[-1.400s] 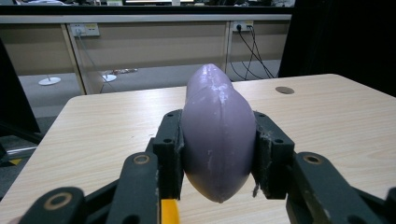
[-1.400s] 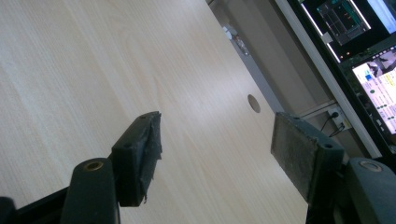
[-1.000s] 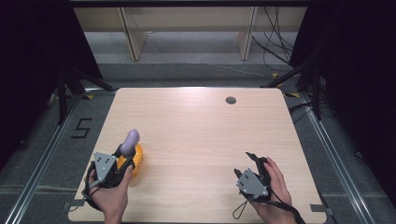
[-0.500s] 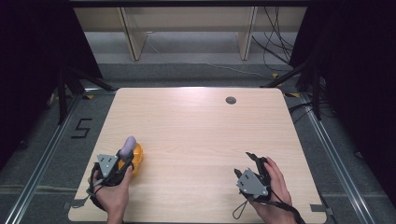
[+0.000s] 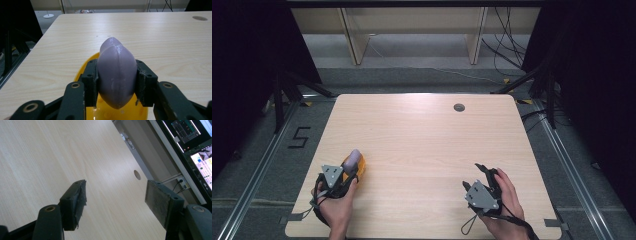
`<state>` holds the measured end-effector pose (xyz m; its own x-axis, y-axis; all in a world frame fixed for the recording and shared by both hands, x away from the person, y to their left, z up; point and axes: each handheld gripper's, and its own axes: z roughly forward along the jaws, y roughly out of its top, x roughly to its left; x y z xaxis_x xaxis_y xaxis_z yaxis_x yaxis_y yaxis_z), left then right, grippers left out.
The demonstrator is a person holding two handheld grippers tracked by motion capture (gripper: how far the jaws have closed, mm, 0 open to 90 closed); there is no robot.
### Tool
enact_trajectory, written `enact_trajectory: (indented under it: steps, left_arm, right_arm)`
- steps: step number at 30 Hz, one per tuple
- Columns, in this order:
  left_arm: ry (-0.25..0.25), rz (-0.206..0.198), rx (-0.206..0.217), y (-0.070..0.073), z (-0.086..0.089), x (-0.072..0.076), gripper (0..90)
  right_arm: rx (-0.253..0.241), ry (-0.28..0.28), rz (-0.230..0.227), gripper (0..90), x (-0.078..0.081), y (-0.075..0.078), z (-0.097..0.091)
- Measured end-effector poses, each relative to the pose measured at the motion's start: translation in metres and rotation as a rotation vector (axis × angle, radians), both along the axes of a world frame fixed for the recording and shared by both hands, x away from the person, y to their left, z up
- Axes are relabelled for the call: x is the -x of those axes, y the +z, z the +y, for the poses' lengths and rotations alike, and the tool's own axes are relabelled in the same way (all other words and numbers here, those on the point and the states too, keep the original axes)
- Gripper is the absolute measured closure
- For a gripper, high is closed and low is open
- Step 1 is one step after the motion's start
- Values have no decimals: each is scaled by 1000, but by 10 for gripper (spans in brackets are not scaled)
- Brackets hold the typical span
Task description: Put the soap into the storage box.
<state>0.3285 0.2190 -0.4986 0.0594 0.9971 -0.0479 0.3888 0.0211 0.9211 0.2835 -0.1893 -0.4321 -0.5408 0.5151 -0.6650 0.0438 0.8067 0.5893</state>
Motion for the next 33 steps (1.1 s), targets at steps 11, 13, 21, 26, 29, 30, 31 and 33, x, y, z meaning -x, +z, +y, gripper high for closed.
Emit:
enact_trajectory:
  steps: [11, 13, 21, 26, 29, 30, 31, 33]
  left_arm:
    - [-8, 47, -3, 2, 0, 2, 578]
    - [-6, 39, 8, 5, 0, 3, 559]
    - [-2, -31, 26, 22, 0, 13, 465]
    - [-52, -72, 53, 30, -12, 26, 455]
    - [-139, -61, 66, 29, -29, 35, 450]
    - [-169, -55, 73, 27, -34, 37, 449]
    - [-212, -42, 78, 26, -40, 39, 449]
    - [-295, -19, 86, 20, -56, 43, 446]
  right_arm:
    - [-2, -8, -11, 340, 1, 0, 0]
    - [-3, -9, -9, 340, 1, 0, 0]
    - [-3, -8, -13, 339, 1, 0, 0]
    - [-2, 2, 9, 337, -1, -1, 0]
    - [-3, -3, 1, 337, 0, 0, 0]
    - [-9, -12, -7, 337, 1, 0, -1]
    - [-9, -12, -7, 337, 1, 0, -1]
    - [-19, -21, -5, 336, 0, -1, -1]
